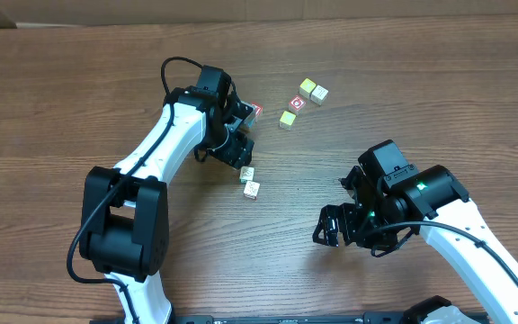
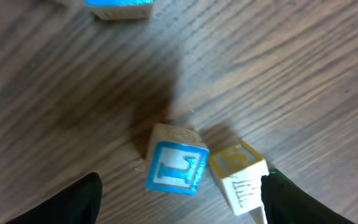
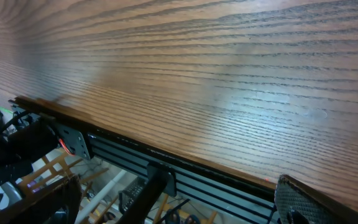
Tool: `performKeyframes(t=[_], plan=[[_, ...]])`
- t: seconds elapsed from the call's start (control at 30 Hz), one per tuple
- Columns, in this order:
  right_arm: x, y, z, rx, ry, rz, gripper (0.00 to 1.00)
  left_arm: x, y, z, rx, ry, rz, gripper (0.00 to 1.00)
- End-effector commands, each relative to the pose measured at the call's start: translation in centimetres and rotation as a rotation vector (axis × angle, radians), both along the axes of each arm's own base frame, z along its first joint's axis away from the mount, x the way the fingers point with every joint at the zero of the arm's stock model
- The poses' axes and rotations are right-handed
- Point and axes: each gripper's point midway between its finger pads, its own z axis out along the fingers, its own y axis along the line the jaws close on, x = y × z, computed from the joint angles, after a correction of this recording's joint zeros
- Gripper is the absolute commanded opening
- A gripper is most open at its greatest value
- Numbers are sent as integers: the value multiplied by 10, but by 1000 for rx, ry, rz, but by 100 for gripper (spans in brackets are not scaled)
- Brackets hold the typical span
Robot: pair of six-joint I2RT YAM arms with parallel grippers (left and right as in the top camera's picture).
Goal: Flip 5 blocks
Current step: 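Lift the blue block with the left gripper and pull it back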
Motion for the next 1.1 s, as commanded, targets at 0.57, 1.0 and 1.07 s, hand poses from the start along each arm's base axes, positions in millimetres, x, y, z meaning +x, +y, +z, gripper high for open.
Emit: performKeyframes(t=[0.57, 1.0, 1.07], plan=[[-1, 7, 12, 38, 8, -18, 100, 7, 4, -34, 45, 38, -8, 64], [0, 7, 12, 38, 8, -21, 100, 0, 7, -47, 58, 87, 10, 49], [0, 7, 12, 39, 6, -21, 100, 0, 7, -47, 57, 88, 19, 41]])
